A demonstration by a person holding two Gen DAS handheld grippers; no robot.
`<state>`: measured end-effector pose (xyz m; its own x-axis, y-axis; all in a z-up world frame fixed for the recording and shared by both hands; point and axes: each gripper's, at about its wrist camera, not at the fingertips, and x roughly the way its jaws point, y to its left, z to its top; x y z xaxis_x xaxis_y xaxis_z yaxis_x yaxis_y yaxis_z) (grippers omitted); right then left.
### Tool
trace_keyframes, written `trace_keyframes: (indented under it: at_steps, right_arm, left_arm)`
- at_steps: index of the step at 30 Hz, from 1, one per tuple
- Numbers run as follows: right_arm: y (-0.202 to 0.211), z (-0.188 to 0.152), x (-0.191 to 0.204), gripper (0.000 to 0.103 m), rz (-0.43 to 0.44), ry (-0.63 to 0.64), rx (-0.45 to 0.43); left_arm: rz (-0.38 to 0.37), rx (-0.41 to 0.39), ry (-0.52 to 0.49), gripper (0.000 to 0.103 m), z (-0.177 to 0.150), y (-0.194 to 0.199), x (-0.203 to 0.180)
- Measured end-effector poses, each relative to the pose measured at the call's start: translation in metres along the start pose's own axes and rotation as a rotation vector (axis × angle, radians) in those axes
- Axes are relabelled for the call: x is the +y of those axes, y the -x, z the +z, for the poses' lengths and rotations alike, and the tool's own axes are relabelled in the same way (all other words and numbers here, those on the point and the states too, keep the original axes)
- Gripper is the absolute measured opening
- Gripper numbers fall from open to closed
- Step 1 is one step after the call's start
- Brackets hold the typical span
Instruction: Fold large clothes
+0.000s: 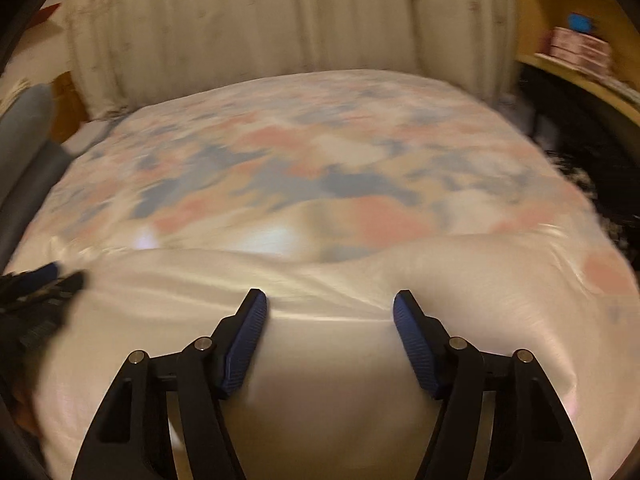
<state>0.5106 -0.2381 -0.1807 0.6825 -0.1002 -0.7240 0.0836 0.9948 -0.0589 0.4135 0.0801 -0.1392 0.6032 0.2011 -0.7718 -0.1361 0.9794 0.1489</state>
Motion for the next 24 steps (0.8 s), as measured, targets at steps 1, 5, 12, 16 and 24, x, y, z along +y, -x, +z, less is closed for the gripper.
trace_keyframes:
  at_steps: [1, 5, 12, 16, 24]
  right_arm:
    - [-0.001, 0.001, -0.012, 0.066, -0.013, -0.013, 0.001]
    - [-0.014, -0.001, -0.071, 0.066, -0.111, -0.11, 0.022]
    - [-0.023, -0.006, -0.109, 0.066, -0.106, -0.192, 0.051]
    - [-0.02, -0.003, -0.103, 0.067, -0.125, -0.173, 0.064]
    - [0.022, 0.009, -0.081, 0.067, -0.114, -0.148, 0.048]
  left_arm:
    - [0.011, 0.01, 0.015, 0.049, 0.001, -0.004, 0.01]
    - [0.026, 0.052, 0.065, 0.049, 0.003, -0.021, 0.042]
    - [0.04, 0.06, 0.058, 0.049, -0.001, -0.03, 0.041]
    - [0.026, 0.076, 0.071, 0.049, 0.0, -0.031, 0.042]
    - [-0.004, 0.07, 0.116, 0.049, 0.006, 0.006, 0.049]
